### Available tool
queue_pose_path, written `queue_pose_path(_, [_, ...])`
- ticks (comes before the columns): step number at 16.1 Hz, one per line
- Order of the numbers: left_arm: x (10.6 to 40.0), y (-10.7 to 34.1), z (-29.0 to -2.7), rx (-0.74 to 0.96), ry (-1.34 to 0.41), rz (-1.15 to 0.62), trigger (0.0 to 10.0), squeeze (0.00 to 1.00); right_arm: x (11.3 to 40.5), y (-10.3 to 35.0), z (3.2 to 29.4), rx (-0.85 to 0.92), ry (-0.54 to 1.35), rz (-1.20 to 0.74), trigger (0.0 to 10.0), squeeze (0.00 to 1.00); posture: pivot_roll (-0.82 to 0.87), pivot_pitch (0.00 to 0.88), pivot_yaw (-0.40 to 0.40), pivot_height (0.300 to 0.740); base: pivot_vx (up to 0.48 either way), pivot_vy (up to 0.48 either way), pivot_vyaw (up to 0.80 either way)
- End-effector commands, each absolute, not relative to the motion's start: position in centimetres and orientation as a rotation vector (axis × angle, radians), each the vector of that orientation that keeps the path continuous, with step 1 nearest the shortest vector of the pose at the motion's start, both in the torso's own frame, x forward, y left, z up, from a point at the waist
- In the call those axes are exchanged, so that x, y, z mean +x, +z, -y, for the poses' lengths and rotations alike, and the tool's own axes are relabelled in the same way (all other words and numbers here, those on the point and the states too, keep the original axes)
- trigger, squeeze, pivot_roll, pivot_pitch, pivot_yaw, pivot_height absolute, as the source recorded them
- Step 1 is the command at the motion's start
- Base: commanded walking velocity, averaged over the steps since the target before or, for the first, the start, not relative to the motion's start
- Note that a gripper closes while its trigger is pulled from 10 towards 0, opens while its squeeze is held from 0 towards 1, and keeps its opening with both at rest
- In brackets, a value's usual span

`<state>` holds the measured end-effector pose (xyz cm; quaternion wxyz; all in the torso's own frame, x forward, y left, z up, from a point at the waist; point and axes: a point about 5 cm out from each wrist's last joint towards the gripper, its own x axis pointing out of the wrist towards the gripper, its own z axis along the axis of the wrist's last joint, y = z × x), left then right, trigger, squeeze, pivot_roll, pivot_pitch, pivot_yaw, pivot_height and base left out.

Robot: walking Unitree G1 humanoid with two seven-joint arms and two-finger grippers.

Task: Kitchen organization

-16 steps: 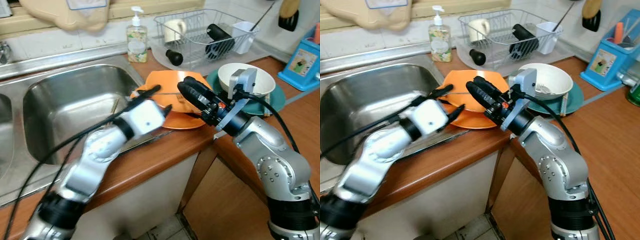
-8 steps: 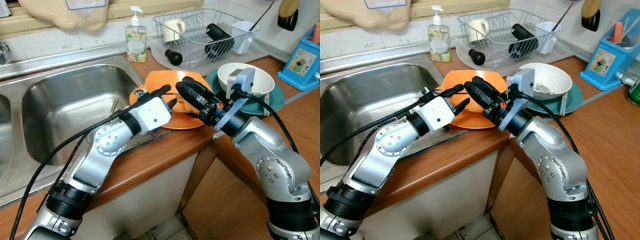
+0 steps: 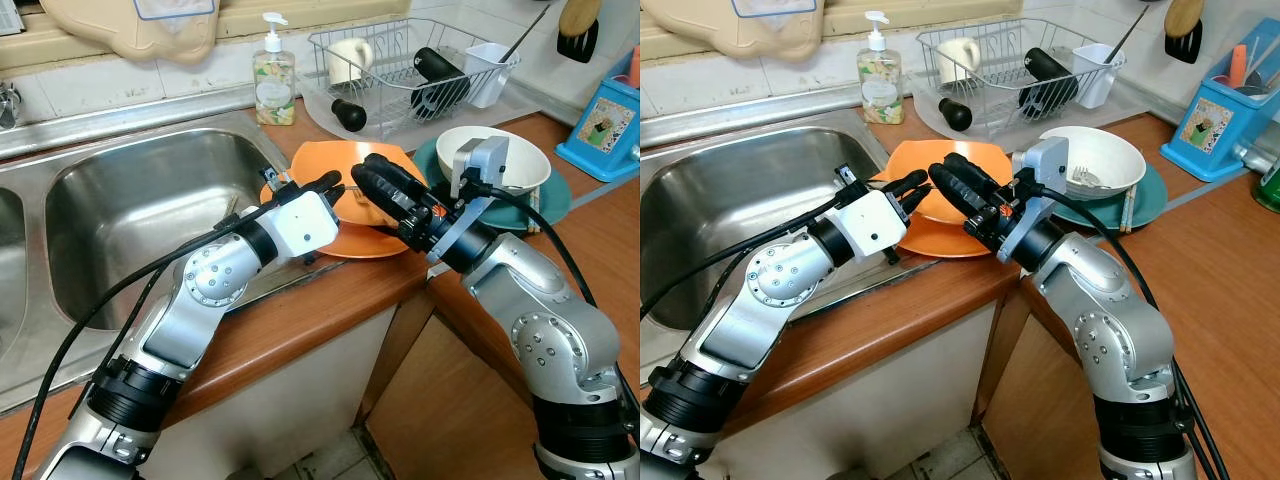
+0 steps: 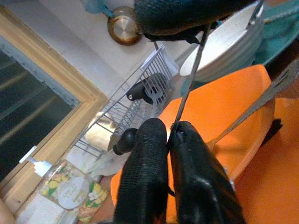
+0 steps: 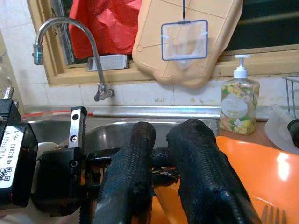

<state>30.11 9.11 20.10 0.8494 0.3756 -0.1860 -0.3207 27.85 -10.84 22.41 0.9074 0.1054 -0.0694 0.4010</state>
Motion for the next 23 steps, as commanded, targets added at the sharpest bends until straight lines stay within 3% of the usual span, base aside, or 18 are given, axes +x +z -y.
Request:
queue_pose_path(1, [30.8,20.1,-10.0,0.818,-0.634,0.365,0.0,0.0,27.9,22.5,10.9,0.176,0.804,0.148,10.0,0.0,0.01,0.0,0.005,0.74,0.0,0.0,0.0])
queue_pose_path(3, [30.9,20.2,-10.3,0.829,-0.626,0.37,0.0,0.0,28.0,22.5,11.0,0.182,0.793,0.148,10.0,0.0,0.01,0.0,0.006,0.74,0.0,0.0,0.0])
queue_pose_path(4, [30.9,20.2,-10.3,0.834,-0.624,0.371,0.0,0.0,28.0,22.6,11.0,0.194,0.794,0.15,10.0,1.0,0.01,0.0,0.005,0.74,0.0,0.0,0.0])
queue_pose_path(6, [31.0,20.3,-10.5,0.845,-0.618,0.371,0.0,0.0,28.0,22.6,11.0,0.202,0.802,0.152,10.0,1.0,0.01,0.0,0.005,0.74,0.0,0.0,0.0])
queue_pose_path(7, [31.2,20.4,-11.2,0.862,-0.597,0.364,0.0,0.0,27.9,22.6,11.0,0.175,0.795,0.152,10.0,0.89,0.01,0.0,0.005,0.74,0.0,0.0,0.0])
queue_pose_path(8, [31.3,20.4,-11.6,0.87,-0.587,0.36,0.0,0.0,27.9,22.6,11.1,0.161,0.791,0.152,10.0,0.25,0.01,0.0,0.004,0.74,0.0,0.0,0.0])
queue_pose_path(9, [31.5,20.5,-12.0,0.878,-0.57,0.358,0.0,0.0,27.9,22.6,11.1,0.152,0.789,0.153,10.0,0.0,0.01,0.0,0.006,0.74,0.0,0.0,0.0])
queue_pose_path(13, [32.7,19.3,-16.3,0.972,-0.455,0.213,0.0,0.0,26.8,22.1,10.5,0.07,0.865,0.114,10.0,0.0,0.0,0.0,0.009,0.74,0.0,0.0,0.0])
queue_pose_path(17, [34.0,15.4,-20.8,1.039,-0.406,-0.102,0.3,0.0,25.3,20.5,9.5,-0.055,0.994,0.0,10.0,0.0,0.0,0.0,0.008,0.74,0.0,0.0,0.0])
queue_pose_path(18, [34.1,14.4,-21.5,1.044,-0.425,-0.184,2.3,0.0,25.1,20.2,9.4,-0.08,1.015,-0.024,10.0,0.0,0.0,0.0,0.01,0.74,0.0,0.0,0.0])
queue_pose_path(19, [34.4,13.4,-22.2,1.008,-0.431,-0.284,8.4,0.0,24.9,19.9,9.3,-0.104,1.025,-0.049,10.0,0.0,-0.01,0.0,0.011,0.74,0.0,0.0,0.0])
queue_pose_path(20, [34.5,12.8,-22.6,1.011,-0.444,-0.337,10.0,0.0,24.8,19.7,9.4,-0.117,1.028,-0.062,10.0,0.0,-0.01,0.0,0.011,0.74,0.0,0.0,0.0])
queue_pose_path(21, [34.6,12.1,-22.8,0.986,-0.461,-0.395,10.0,0.0,24.8,19.5,9.4,-0.126,1.028,-0.076,10.0,0.0,-0.01,0.0,0.011,0.74,0.0,0.0,0.0])
queue_pose_path(22, [34.6,11.7,-22.8,0.977,-0.483,-0.424,10.0,0.14,24.8,19.4,9.4,-0.131,1.028,-0.083,10.0,0.0,-0.01,0.0,0.011,0.74,0.0,0.0,0.0])
queue_pose_path(23, [34.7,10.8,-22.6,0.96,-0.518,-0.467,10.0,0.91,24.8,19.2,9.3,-0.139,1.026,-0.097,10.0,0.0,-0.01,0.0,0.013,0.74,0.0,0.0,0.0])
